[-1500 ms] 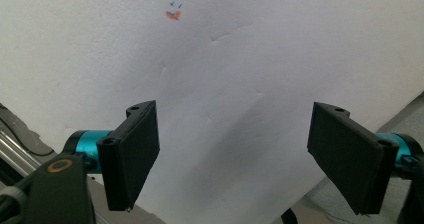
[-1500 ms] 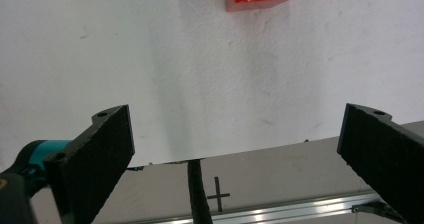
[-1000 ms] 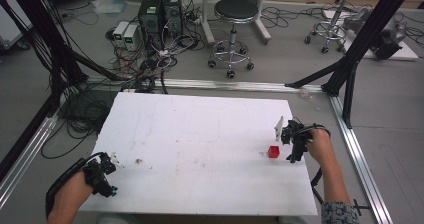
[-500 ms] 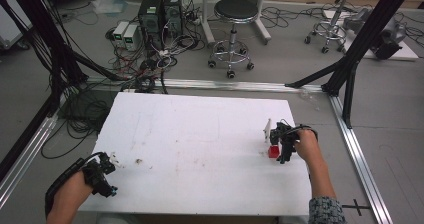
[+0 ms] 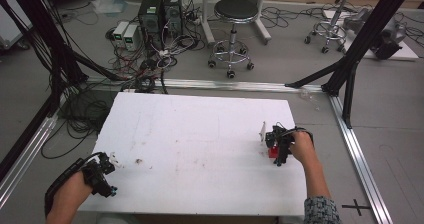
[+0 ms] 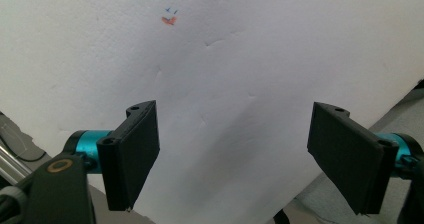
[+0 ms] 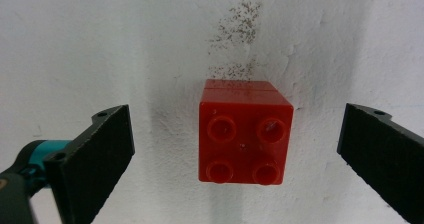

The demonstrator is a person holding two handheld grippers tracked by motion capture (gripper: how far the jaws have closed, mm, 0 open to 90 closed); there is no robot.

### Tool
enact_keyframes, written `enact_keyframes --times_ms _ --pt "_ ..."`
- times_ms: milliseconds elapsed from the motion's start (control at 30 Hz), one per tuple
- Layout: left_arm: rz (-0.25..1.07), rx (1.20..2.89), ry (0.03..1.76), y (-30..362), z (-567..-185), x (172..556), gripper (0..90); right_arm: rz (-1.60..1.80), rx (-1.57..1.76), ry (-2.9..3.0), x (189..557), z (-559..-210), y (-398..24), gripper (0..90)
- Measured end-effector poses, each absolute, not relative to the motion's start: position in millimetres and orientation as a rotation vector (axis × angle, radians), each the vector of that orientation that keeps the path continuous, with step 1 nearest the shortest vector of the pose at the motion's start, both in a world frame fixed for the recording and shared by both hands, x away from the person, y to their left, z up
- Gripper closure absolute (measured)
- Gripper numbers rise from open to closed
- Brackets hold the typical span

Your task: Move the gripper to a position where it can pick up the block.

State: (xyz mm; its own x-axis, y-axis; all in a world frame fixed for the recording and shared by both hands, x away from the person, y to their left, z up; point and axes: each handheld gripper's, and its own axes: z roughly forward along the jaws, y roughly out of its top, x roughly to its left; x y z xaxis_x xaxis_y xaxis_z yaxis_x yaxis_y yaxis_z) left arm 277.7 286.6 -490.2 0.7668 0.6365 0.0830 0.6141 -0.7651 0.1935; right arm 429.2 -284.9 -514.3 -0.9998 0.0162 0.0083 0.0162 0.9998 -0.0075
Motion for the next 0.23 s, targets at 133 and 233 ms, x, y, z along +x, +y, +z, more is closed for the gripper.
enact_keyframes --times_ms 133,233 --pt "0.215 2.804 1.002 286.4 -490.3 277.7 21.1 0.026 -0.023 -3.13 429.4 -514.7 -284.4 0.9" --pt "0.214 2.802 1.0 286.5 -490.3 277.7 21.1 0.014 -0.026 -3.133 429.1 -514.2 -284.5 0.9"
